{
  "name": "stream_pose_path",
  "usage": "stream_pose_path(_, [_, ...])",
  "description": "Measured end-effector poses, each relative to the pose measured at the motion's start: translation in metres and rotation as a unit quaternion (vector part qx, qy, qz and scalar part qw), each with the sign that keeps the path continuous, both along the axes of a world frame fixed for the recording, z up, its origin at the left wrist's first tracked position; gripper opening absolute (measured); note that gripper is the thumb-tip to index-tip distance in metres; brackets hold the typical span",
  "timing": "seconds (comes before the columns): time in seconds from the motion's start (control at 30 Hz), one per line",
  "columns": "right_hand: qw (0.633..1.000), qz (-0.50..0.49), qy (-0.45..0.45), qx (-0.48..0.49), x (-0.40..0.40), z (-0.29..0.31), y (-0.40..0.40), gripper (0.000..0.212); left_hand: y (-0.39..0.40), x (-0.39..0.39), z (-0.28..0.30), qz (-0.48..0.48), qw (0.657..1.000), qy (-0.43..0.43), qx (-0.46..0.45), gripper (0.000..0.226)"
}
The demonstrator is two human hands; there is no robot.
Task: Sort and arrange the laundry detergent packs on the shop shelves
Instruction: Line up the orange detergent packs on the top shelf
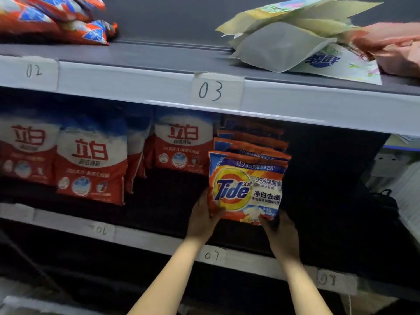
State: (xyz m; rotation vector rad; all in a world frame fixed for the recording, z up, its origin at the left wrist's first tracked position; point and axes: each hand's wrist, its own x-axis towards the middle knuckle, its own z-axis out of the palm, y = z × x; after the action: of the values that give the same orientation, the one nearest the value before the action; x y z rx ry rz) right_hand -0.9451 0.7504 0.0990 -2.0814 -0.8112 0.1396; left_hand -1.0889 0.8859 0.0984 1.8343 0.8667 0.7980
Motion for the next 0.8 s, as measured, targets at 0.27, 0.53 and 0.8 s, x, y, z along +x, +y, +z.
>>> stream_pose_path(0.27, [0.997,-0.069,-0.016,-0.036,-0.007,-0.008,-0.007,0.052,-0.006,-0.029,0.009,0.003,0.964,0.256,0.079,0.055])
stream_pose_path(0.53, [0.990,-0.064,-0.122,-0.019,-0.081,-0.014,-0.009,0.039,-0.001,-0.097,0.016,-0.069,0.924,0.312,0.211,0.040])
stream_pose_path(0.8, [0.973,0.161,-0.161,-0.033,-0.238,0.035,0.068,0.039,0.042,-0.226,0.062,-0.053,0.891,0.297,0.340,0.031])
